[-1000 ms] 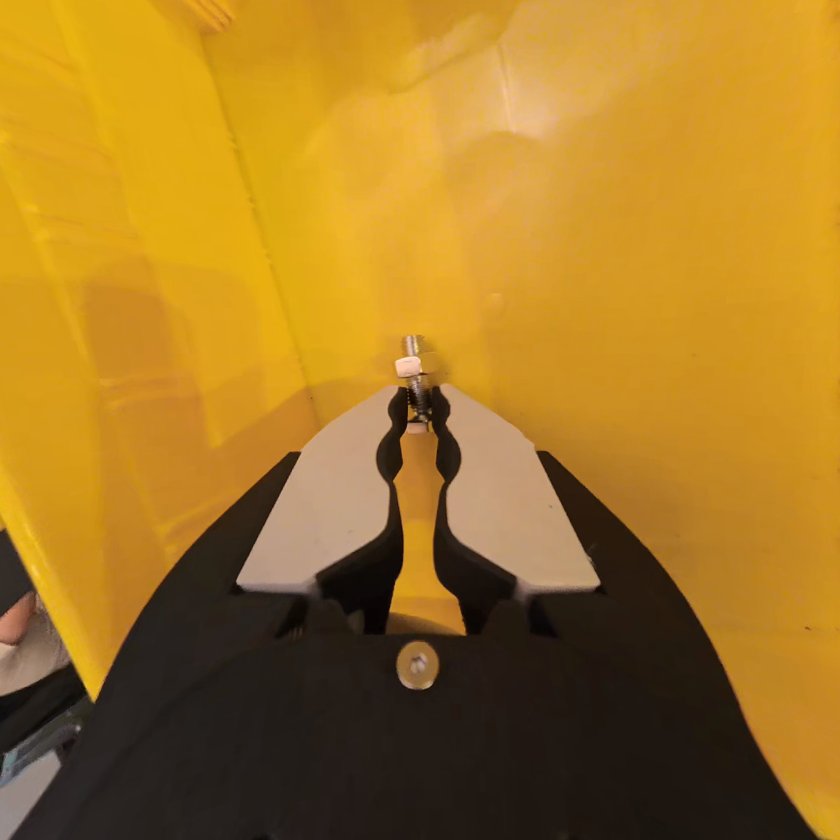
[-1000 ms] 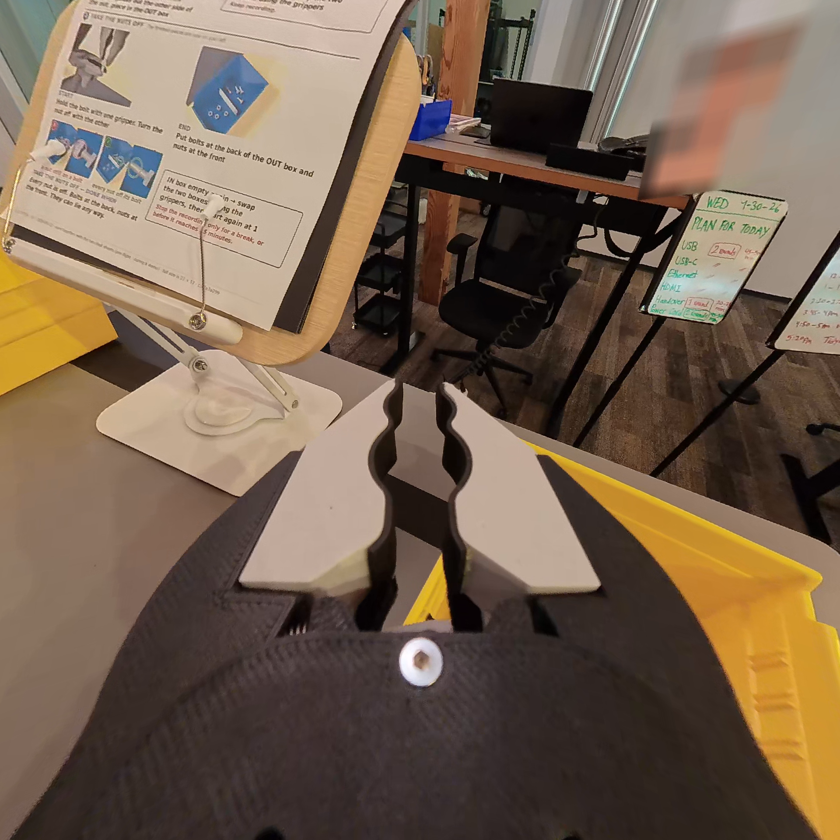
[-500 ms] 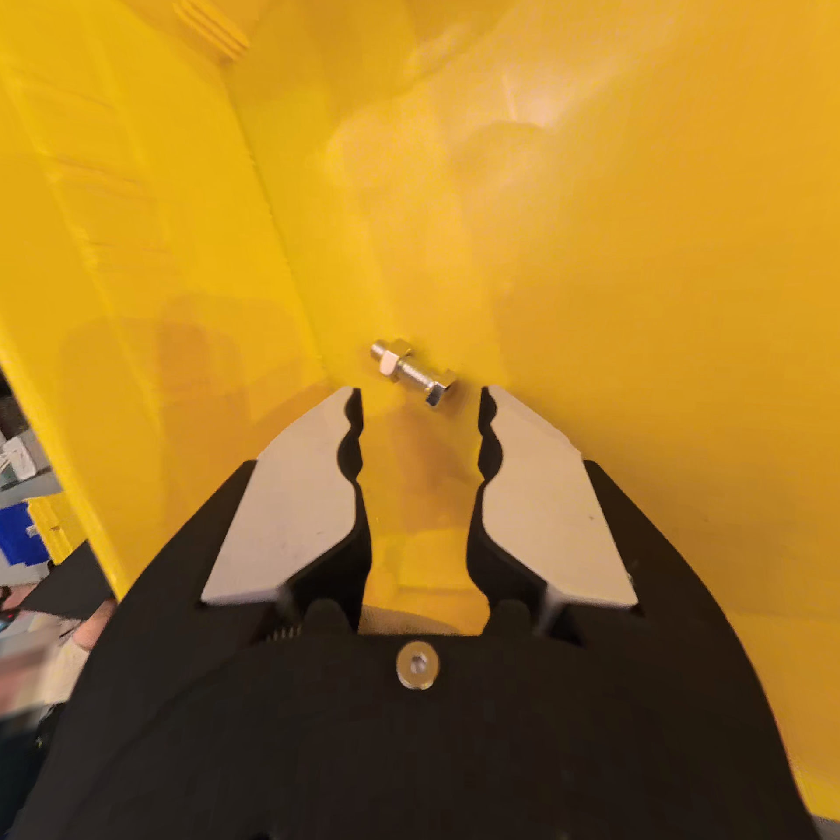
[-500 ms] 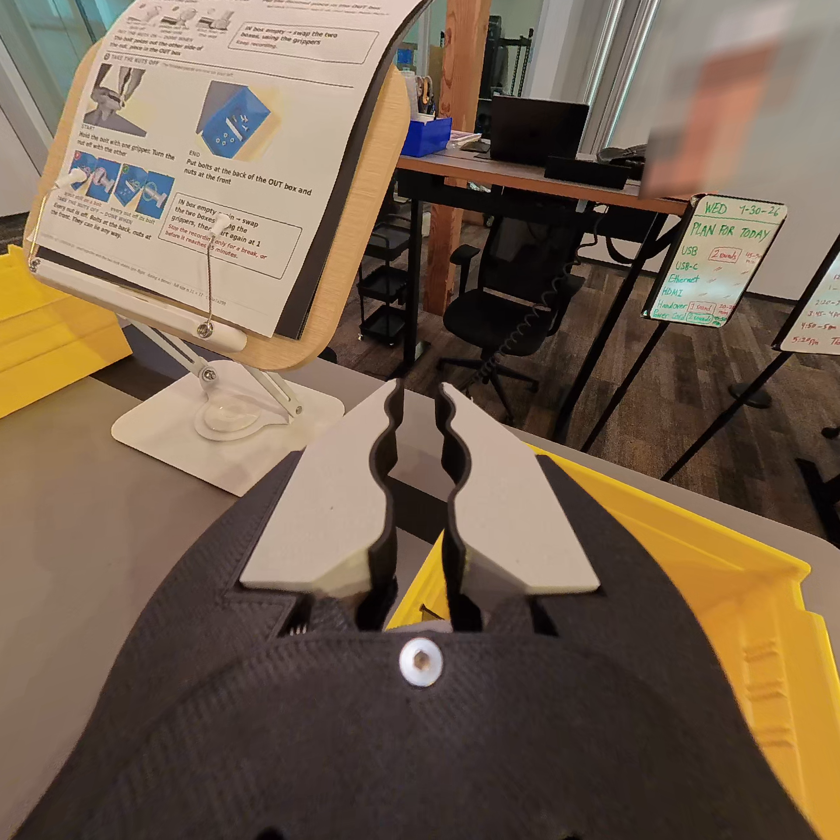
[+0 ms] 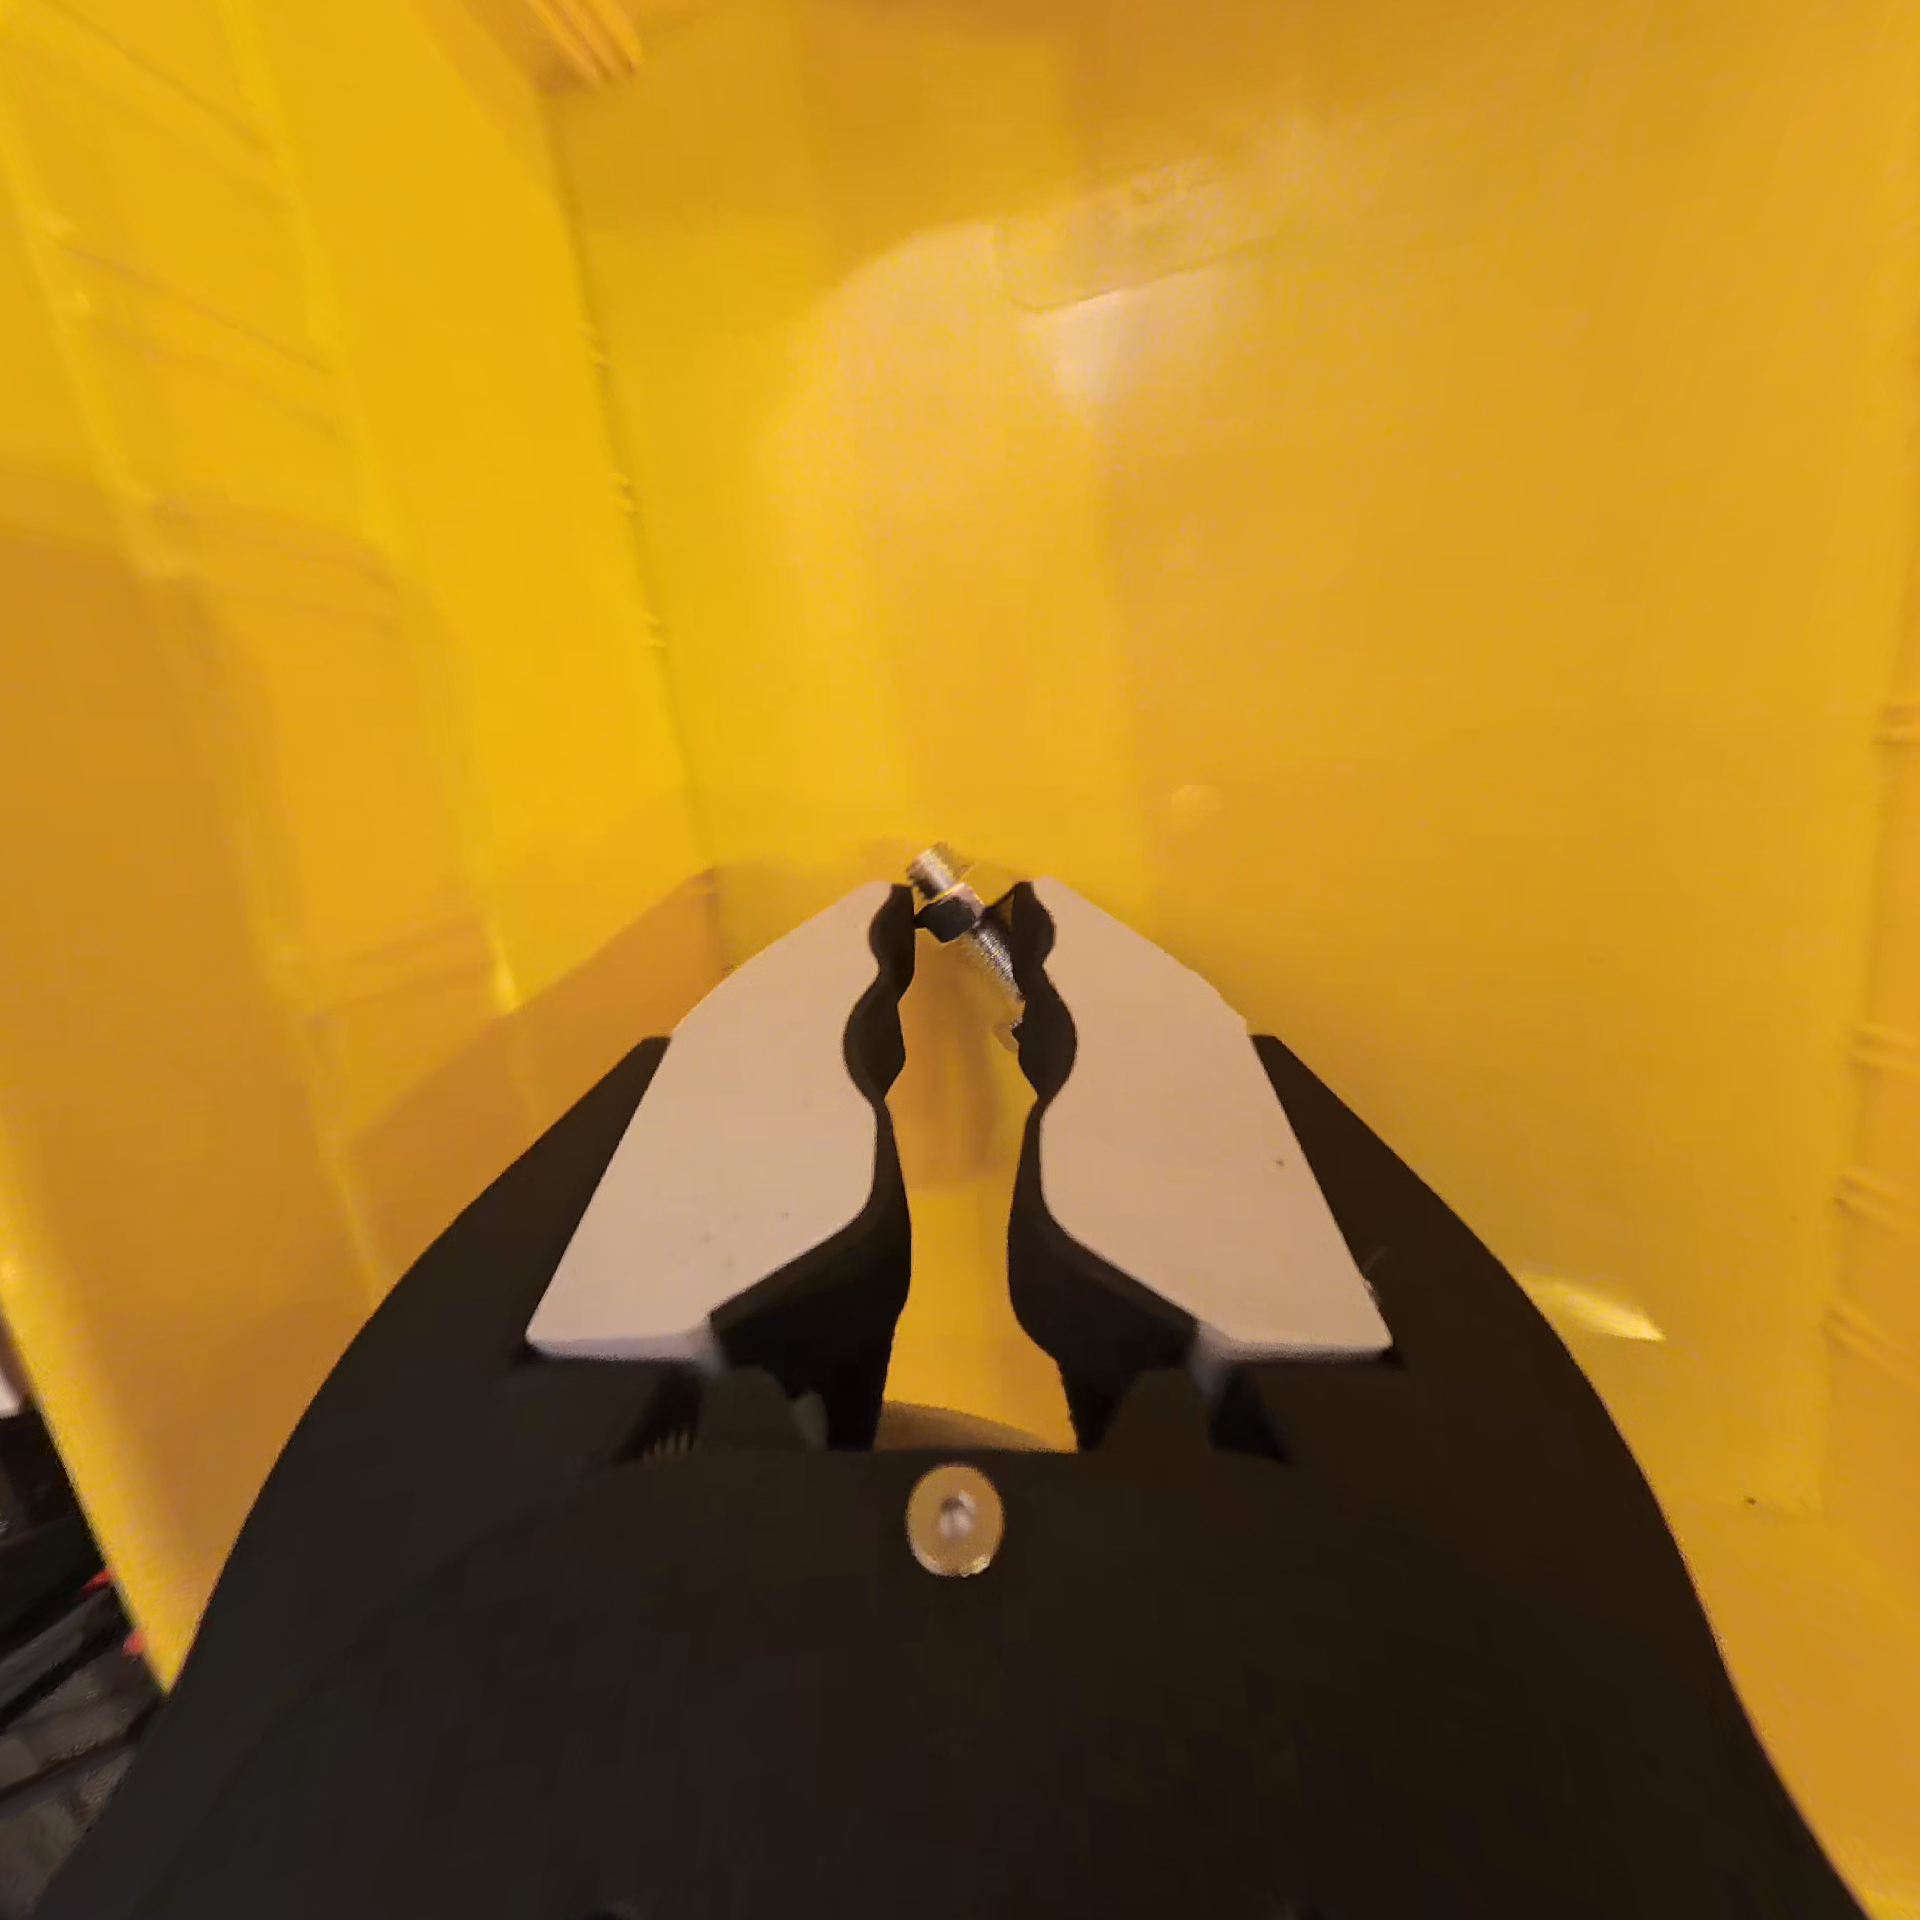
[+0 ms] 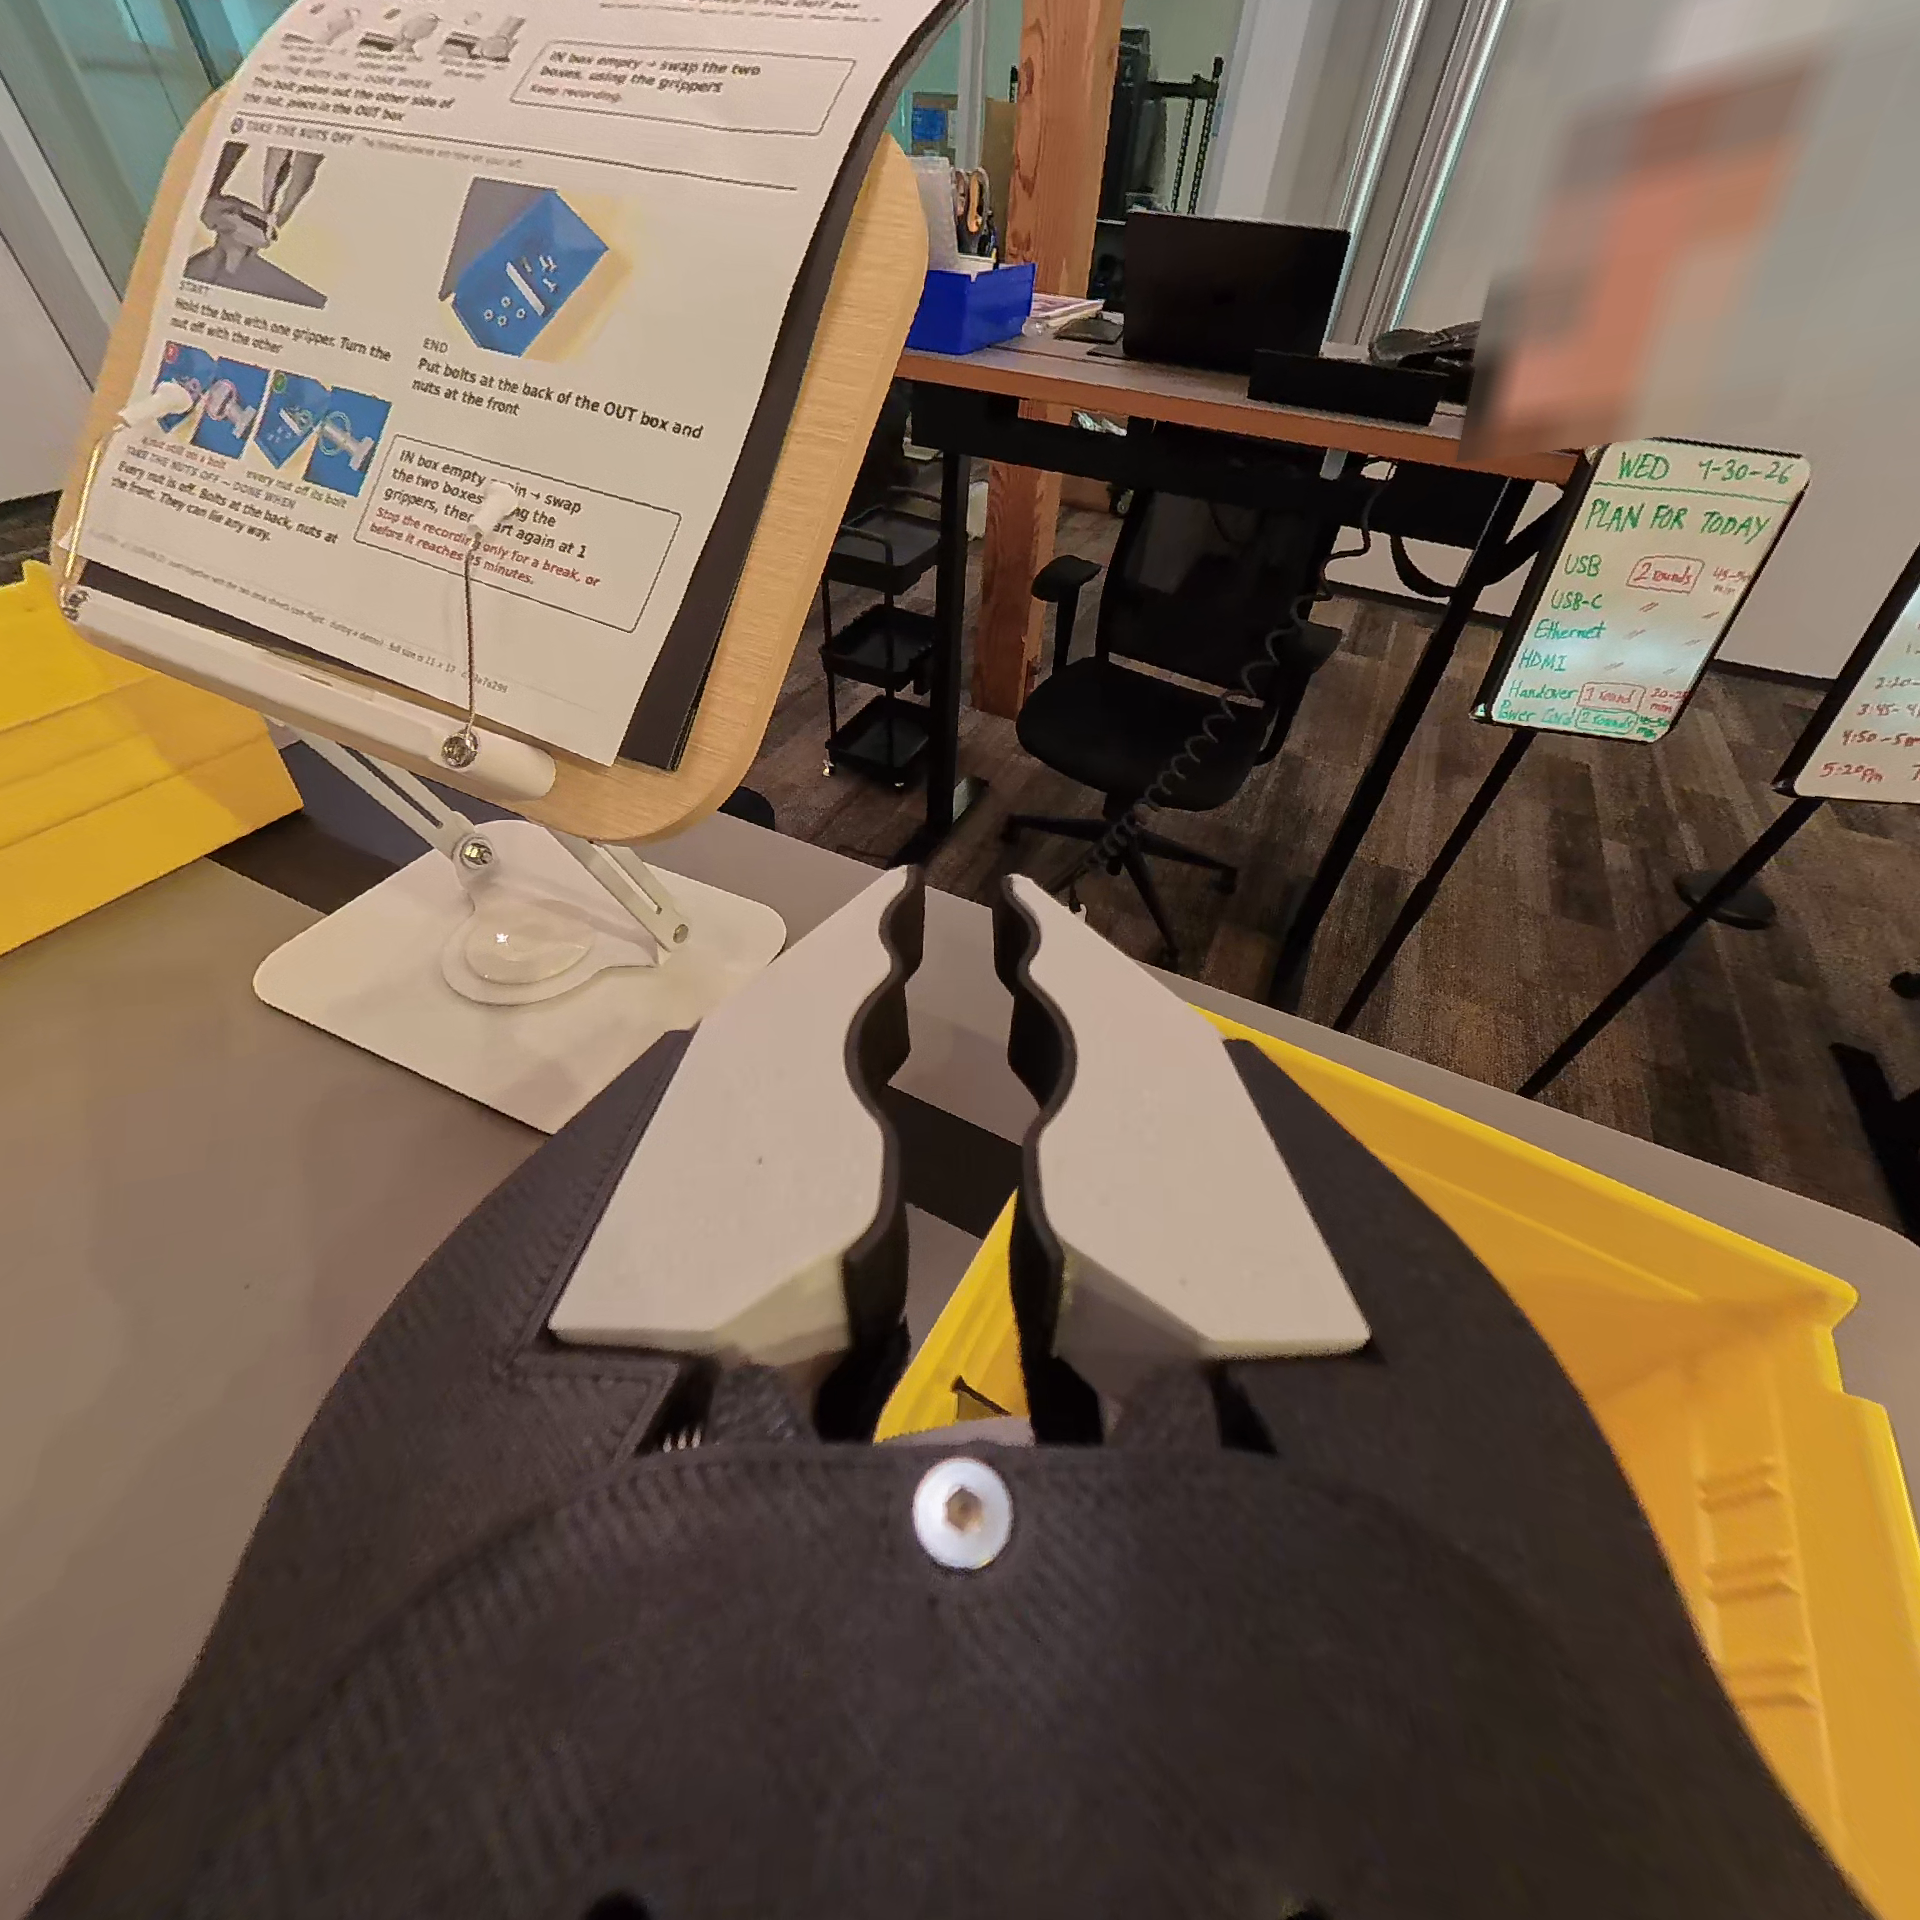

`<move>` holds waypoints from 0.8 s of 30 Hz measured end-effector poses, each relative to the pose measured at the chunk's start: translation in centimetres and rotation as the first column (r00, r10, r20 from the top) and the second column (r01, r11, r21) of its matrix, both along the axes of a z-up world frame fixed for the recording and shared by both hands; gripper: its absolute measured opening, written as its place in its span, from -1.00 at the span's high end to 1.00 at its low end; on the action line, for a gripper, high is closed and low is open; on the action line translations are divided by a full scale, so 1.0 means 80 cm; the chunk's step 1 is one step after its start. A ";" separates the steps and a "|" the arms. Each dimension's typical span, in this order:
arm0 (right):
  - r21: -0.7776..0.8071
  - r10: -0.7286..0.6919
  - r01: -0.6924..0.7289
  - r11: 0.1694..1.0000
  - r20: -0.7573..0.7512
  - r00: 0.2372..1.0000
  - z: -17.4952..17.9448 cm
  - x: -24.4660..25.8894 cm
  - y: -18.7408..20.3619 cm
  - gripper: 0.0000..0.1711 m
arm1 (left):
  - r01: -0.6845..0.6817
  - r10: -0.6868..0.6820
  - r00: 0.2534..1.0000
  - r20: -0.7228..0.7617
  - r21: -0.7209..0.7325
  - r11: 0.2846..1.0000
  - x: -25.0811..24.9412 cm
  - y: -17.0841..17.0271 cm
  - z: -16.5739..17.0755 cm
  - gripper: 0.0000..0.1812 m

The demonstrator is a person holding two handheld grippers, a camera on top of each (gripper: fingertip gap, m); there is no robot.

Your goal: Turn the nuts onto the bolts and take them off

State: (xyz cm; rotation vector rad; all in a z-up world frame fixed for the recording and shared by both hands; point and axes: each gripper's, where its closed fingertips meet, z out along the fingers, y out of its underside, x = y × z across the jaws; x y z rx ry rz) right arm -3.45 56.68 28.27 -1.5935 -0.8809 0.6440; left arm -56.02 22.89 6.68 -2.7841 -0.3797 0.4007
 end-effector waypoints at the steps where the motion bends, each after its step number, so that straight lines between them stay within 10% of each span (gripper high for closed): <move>1: 0.001 0.004 -0.004 1.000 -0.001 1.000 0.001 -0.001 -0.001 0.87 | 0.025 -0.026 1.000 0.008 0.022 0.999 0.007 0.003 0.001 0.81; 11: 0.101 0.178 -0.180 0.979 0.032 0.984 0.040 -0.068 -0.068 0.87 | 0.201 -0.115 0.973 -0.202 0.480 0.854 0.049 0.050 0.146 0.81; 18: 0.199 0.367 -0.366 0.909 0.032 0.930 0.069 -0.145 -0.152 0.86 | 0.419 -0.122 0.899 -0.420 0.750 0.512 0.109 0.054 0.292 0.80; 24: 0.220 0.460 -0.459 0.861 0.053 0.887 0.067 -0.182 -0.197 0.85 | 0.434 -0.192 0.900 -0.392 0.849 0.302 0.162 0.063 0.335 0.81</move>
